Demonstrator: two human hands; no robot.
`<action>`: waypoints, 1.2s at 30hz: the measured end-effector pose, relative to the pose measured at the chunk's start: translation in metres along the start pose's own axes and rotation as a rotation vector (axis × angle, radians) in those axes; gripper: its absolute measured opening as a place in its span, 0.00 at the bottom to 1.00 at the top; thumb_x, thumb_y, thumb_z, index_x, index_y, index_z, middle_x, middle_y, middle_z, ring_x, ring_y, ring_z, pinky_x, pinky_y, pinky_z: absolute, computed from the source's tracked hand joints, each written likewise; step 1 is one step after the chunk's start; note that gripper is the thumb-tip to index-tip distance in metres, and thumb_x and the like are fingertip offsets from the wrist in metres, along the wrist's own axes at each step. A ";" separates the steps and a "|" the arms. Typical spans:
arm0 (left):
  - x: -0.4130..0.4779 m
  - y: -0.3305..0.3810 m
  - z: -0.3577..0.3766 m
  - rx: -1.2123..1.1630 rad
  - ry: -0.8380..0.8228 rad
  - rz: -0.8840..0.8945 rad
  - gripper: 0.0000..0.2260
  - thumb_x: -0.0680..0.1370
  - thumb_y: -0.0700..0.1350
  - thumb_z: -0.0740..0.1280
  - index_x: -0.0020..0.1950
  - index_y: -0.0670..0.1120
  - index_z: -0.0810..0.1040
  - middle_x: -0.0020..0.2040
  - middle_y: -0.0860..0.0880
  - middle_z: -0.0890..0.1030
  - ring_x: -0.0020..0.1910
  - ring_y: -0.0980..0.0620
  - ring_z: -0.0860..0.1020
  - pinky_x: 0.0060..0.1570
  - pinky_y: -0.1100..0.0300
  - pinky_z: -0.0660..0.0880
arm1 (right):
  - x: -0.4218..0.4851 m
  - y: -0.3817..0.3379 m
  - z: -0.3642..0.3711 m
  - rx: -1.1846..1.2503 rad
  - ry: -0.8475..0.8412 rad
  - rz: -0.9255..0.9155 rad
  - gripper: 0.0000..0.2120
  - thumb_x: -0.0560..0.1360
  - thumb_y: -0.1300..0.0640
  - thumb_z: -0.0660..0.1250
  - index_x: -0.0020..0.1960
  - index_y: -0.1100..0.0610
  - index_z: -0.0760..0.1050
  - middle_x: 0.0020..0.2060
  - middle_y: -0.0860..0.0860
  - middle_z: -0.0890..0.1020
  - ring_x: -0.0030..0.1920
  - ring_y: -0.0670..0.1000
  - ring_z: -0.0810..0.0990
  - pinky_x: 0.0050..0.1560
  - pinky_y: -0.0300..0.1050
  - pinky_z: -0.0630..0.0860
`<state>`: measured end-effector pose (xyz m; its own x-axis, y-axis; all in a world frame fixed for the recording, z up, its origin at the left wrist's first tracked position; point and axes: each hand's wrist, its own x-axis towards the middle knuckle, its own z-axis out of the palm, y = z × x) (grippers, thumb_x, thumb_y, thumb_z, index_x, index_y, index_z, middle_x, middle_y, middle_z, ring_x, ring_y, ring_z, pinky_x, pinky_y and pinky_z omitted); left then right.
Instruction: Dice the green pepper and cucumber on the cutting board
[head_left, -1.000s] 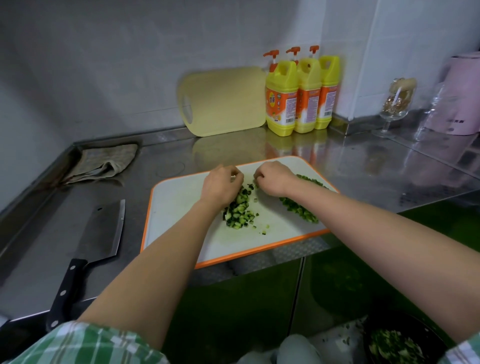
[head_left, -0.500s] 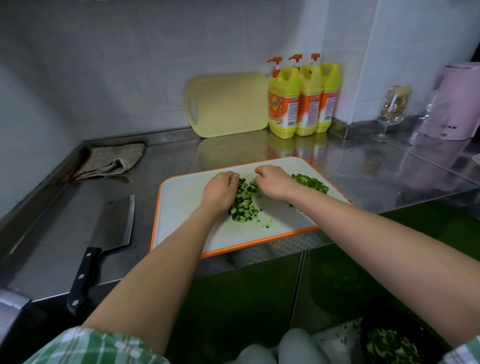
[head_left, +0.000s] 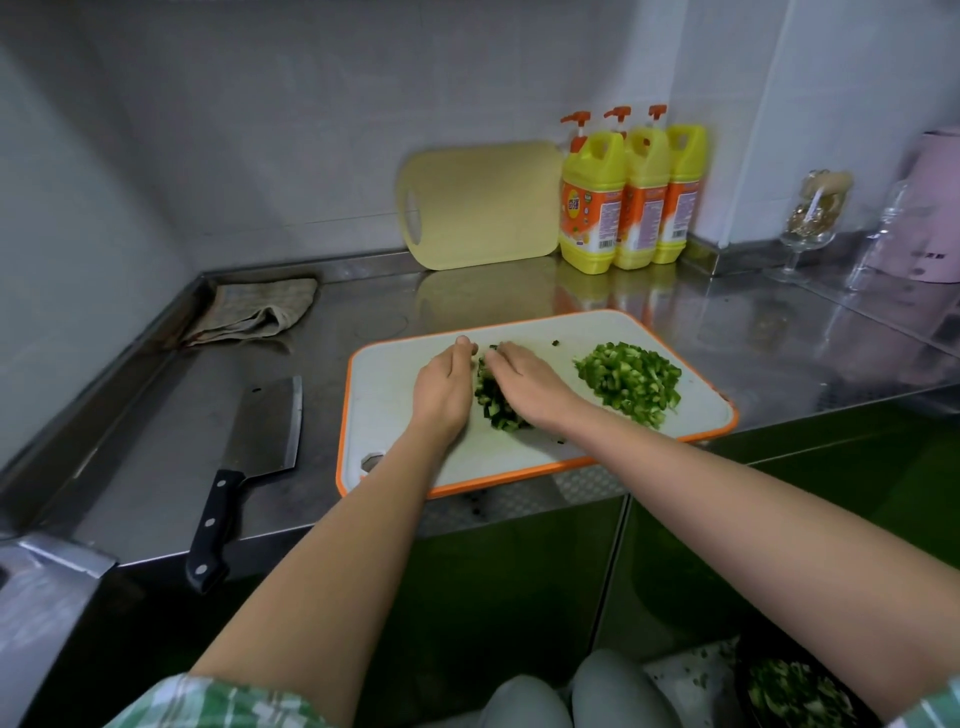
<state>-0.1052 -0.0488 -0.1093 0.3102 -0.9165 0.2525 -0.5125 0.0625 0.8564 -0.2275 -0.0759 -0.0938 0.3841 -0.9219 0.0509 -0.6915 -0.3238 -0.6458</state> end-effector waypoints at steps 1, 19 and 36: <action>0.000 0.000 0.000 -0.023 0.003 0.003 0.23 0.85 0.52 0.49 0.66 0.42 0.77 0.66 0.43 0.77 0.66 0.46 0.73 0.66 0.57 0.65 | 0.002 0.001 -0.002 0.020 0.026 0.006 0.29 0.84 0.46 0.47 0.78 0.64 0.55 0.77 0.59 0.57 0.77 0.54 0.55 0.75 0.45 0.51; -0.005 0.000 -0.004 -0.180 0.027 -0.051 0.27 0.84 0.57 0.47 0.64 0.43 0.77 0.64 0.45 0.78 0.62 0.48 0.77 0.64 0.56 0.68 | -0.023 0.013 0.000 -0.004 0.144 0.175 0.33 0.84 0.43 0.43 0.78 0.67 0.50 0.78 0.62 0.53 0.78 0.58 0.51 0.77 0.52 0.49; -0.013 0.003 -0.009 -0.218 0.044 -0.099 0.27 0.84 0.58 0.46 0.64 0.44 0.78 0.65 0.44 0.77 0.64 0.46 0.75 0.67 0.52 0.68 | -0.009 -0.011 0.009 0.181 0.119 0.049 0.30 0.84 0.45 0.44 0.79 0.63 0.49 0.79 0.56 0.51 0.79 0.53 0.49 0.76 0.47 0.46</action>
<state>-0.1038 -0.0327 -0.1055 0.3872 -0.9047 0.1777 -0.2945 0.0613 0.9537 -0.2177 -0.0620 -0.0945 0.2700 -0.9578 0.0988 -0.5825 -0.2442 -0.7753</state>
